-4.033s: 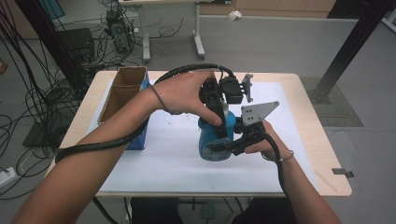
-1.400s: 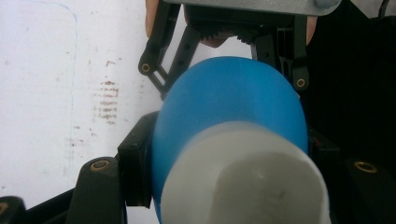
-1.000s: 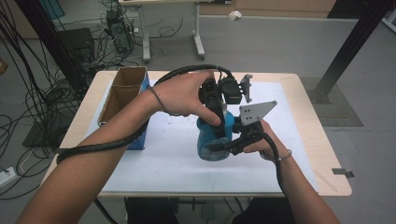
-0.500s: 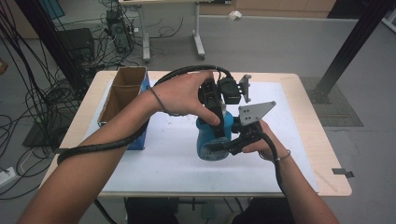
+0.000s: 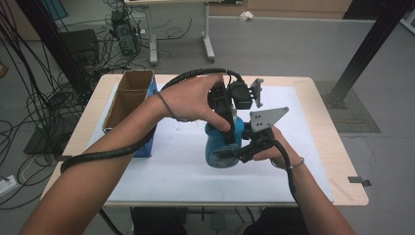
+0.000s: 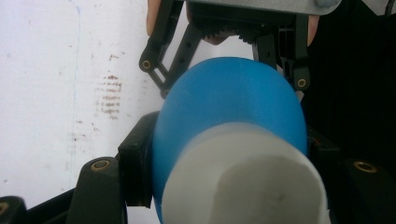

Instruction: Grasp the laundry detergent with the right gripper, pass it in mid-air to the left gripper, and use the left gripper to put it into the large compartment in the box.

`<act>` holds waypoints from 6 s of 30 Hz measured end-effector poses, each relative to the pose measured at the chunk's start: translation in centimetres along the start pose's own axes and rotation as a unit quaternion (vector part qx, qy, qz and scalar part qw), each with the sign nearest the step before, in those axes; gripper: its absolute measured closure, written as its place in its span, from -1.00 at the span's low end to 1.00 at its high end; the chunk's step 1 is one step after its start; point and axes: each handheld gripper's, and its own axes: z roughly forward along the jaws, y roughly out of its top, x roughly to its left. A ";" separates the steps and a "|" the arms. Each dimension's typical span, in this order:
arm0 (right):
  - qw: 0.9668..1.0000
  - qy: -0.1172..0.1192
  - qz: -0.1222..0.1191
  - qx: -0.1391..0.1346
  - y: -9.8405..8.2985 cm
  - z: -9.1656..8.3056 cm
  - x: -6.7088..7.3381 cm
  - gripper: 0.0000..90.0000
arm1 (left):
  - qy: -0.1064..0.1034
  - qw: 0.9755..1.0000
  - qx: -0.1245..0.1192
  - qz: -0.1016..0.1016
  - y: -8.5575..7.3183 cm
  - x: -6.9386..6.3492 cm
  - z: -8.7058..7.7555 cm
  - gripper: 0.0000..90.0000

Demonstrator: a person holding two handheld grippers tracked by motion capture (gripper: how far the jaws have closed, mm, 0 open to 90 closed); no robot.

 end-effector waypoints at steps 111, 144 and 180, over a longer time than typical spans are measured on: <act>0.888 -0.061 0.083 0.448 -3.5 -5.3 -0.2 -0.87 | 0.017 0.992 0.039 -0.119 -0.5 1.2 -2.3 -0.17; 0.887 -0.064 0.080 0.451 -3.5 -5.1 0.0 -0.85 | 0.045 0.965 0.039 -0.256 0.3 3.3 -6.2 -0.17; 0.892 -0.061 0.072 0.442 -3.1 -4.6 0.1 -0.85 | 0.101 0.881 0.010 -0.462 -8.9 11.6 -15.1 -0.17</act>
